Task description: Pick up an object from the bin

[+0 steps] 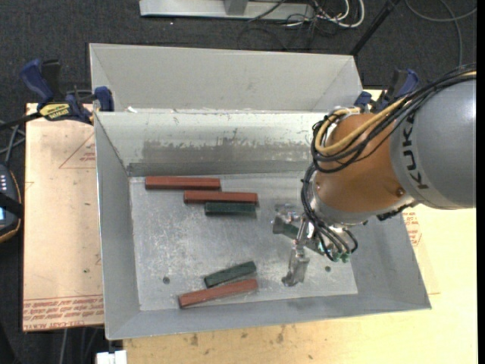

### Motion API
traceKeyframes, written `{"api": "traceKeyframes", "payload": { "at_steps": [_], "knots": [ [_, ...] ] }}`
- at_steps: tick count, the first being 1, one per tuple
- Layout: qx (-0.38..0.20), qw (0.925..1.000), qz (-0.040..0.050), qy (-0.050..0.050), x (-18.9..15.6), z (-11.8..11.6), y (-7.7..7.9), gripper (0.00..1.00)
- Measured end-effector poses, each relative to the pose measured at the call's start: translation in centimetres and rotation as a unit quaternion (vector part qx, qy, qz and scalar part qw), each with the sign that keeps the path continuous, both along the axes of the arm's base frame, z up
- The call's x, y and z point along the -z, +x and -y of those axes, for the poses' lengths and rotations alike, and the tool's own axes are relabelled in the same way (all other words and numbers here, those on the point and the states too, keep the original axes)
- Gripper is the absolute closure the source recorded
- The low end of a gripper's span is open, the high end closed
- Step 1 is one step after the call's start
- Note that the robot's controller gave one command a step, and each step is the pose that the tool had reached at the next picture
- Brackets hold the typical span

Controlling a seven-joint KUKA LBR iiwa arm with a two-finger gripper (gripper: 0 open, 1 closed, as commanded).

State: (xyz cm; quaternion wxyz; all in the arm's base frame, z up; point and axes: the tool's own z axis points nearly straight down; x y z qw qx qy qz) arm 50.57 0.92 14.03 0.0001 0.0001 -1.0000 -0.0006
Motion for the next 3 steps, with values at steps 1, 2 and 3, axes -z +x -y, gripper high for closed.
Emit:
{"api": "traceKeyframes", "payload": {
  "at_steps": [1,2,3],
  "knots": [
    [-0.116,0.9933,0.0010,0.001,5.9,-6.9,-0.1,1.00],
    [-0.116,0.9933,0.0010,0.001,5.9,-6.9,-0.1,1.00],
    [-0.130,0.9915,0.0000,0.000,4.8,-9.1,0.7,1.00]
  ]
}}
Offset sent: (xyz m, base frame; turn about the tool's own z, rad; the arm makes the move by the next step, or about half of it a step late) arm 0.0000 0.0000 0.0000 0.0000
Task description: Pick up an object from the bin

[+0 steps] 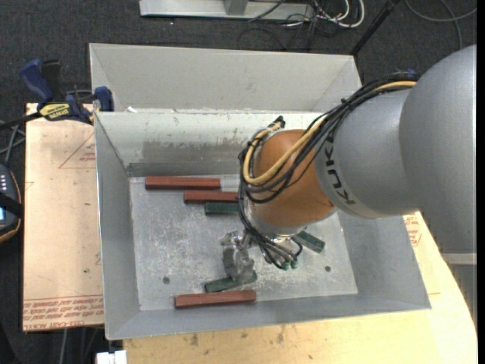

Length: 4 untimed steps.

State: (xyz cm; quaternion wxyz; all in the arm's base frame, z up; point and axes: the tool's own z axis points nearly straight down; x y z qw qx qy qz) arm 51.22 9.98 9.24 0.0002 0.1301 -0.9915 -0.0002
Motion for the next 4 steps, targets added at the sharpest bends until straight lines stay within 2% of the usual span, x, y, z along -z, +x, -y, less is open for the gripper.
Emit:
{"api": "traceKeyframes", "payload": {
  "at_steps": [1,2,3,4],
  "knots": [
    [-0.004,1.0000,0.0061,0.001,0.2,2.1,-2.9,0.00],
    [-0.004,1.0000,0.0062,0.001,0.1,2.1,-2.9,0.00],
    [-0.185,0.9828,0.0054,0.000,1.8,-3.1,-2.3,1.00],
    [-0.185,0.9828,0.0054,0.000,1.8,-3.1,-2.3,1.00]
  ]
}}
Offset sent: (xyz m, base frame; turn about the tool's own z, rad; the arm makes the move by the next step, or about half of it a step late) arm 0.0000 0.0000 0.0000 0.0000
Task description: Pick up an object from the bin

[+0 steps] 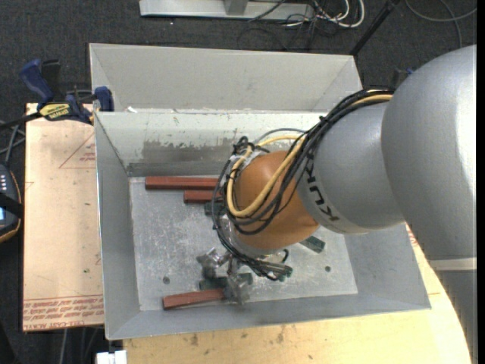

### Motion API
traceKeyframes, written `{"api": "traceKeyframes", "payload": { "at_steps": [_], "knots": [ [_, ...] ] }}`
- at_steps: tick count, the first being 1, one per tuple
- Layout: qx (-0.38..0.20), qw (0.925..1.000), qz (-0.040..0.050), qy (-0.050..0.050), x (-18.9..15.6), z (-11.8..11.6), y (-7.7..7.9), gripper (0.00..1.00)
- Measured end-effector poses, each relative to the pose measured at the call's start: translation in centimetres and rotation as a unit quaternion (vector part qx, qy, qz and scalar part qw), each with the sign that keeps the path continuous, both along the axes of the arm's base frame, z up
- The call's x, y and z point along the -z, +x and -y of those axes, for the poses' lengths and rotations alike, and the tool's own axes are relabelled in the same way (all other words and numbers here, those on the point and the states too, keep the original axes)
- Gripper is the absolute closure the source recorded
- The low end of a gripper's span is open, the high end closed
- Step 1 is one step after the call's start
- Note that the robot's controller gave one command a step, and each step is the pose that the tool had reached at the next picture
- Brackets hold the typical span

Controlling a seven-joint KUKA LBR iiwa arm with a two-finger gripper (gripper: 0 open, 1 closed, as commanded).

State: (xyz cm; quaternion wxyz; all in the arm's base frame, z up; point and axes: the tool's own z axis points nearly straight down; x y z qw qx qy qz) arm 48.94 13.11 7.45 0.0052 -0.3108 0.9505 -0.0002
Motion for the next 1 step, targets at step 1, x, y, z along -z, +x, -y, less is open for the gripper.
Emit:
{"api": "traceKeyframes", "payload": {
  "at_steps": [1],
  "knots": [
    [-0.206,0.9786,-0.0041,-0.001,-12.91,-3.07,2.09,1.00]
  ]
}}
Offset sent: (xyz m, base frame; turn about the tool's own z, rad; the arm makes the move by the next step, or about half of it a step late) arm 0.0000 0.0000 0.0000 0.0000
